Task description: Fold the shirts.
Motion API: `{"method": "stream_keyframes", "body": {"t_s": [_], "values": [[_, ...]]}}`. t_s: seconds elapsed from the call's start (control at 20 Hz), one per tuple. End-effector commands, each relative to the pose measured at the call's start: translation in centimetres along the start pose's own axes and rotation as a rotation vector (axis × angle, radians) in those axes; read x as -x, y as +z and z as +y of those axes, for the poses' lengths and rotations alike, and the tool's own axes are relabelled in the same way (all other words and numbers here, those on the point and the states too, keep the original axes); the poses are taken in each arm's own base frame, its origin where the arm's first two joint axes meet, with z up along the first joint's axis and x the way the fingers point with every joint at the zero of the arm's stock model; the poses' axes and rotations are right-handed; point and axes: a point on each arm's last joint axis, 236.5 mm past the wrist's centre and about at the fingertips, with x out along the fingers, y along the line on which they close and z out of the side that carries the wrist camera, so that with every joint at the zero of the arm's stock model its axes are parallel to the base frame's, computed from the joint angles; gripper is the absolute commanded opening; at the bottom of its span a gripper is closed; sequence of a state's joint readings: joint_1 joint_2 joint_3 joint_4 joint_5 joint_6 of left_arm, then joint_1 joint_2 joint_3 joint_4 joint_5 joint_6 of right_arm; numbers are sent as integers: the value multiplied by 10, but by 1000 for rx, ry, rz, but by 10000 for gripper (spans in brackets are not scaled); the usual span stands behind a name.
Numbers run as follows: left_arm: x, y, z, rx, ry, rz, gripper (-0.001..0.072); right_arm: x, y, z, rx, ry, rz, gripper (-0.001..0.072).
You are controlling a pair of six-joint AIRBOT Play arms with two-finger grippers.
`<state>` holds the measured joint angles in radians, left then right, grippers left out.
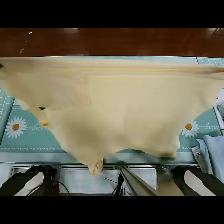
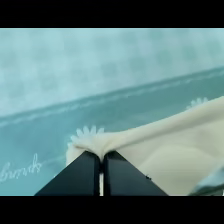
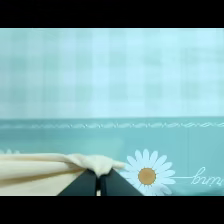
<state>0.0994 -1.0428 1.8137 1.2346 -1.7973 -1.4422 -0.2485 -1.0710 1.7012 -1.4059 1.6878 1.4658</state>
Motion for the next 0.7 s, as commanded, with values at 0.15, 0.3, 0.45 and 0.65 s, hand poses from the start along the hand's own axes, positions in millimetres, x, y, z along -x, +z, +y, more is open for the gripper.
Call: {"method": "stream_keyframes", "body": {"t_s": [0.15, 0.3, 0.45, 0.65], "values": [[-197, 25, 65, 76, -67, 234, 22, -205, 51, 3, 10, -16, 138, 23], [-275, 19, 85, 138, -89, 285, 22, -257, 76, -1, -125, -12, 53, 24], [-330, 20, 84, 206, -155, 272, 22, -282, 105, -6, -159, -12, -68, 24], [-375, 33, 76, 259, -196, 200, 22, -310, 109, -11, -174, -16, -92, 24]]}}
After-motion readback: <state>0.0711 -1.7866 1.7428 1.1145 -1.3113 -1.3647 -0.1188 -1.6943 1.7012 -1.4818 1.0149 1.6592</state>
